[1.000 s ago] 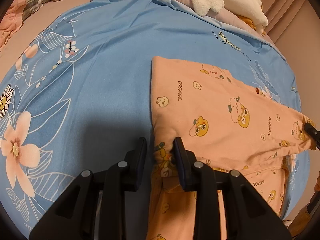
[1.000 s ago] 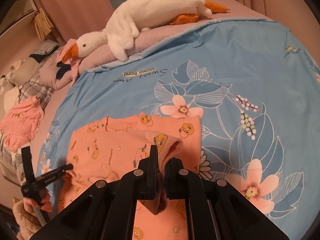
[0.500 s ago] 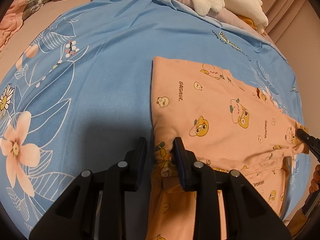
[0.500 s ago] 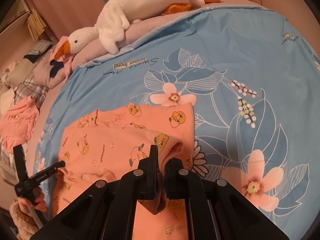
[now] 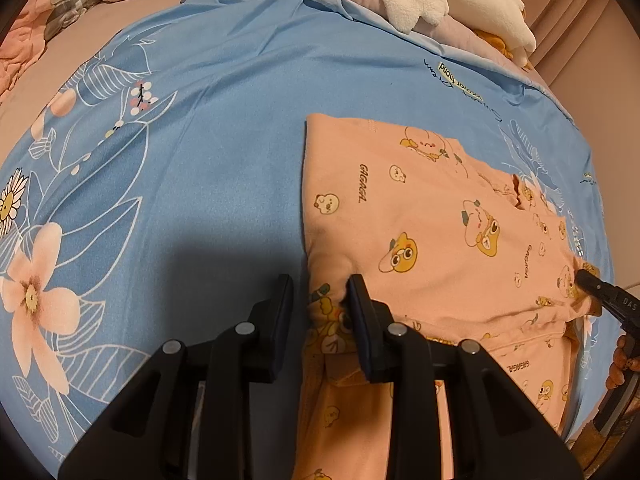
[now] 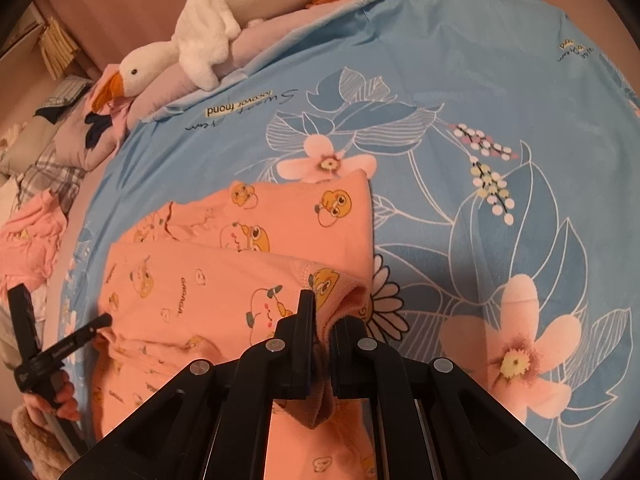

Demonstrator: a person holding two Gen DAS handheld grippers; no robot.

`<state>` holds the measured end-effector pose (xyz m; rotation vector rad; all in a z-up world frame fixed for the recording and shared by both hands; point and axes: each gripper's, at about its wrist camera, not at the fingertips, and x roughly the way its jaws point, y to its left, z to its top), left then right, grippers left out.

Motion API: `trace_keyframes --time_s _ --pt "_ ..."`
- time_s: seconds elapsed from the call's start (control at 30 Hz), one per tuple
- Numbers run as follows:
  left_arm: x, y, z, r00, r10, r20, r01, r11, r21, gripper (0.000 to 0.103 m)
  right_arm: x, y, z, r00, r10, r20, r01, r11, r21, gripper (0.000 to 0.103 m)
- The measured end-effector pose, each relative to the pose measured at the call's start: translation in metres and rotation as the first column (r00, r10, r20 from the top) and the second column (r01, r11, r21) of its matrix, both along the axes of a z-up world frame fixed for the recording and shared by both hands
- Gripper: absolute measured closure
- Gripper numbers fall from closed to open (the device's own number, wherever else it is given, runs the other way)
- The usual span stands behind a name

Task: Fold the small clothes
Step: 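Lift the side edge with the right gripper and fold it inward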

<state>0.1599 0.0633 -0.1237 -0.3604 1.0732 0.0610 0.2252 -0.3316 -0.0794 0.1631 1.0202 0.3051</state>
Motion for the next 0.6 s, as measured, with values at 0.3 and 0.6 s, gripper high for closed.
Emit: trace_keyframes --time_s 0.3,0.6 --pt "0.0 0.0 0.0 1.0 0.003 -0.002 -0.003 1.0 0.002 0.073 0.001 0.0 -0.011 1.0 -0.014 -0.017 0.014 1.0 -0.027 0.096" --pt "0.001 0.002 0.0 1.0 0.008 -0.003 -0.008 1.0 -0.008 0.072 0.002 -0.002 -0.016 0.999 -0.026 -0.022 0.025 0.999 -0.04 0.096"
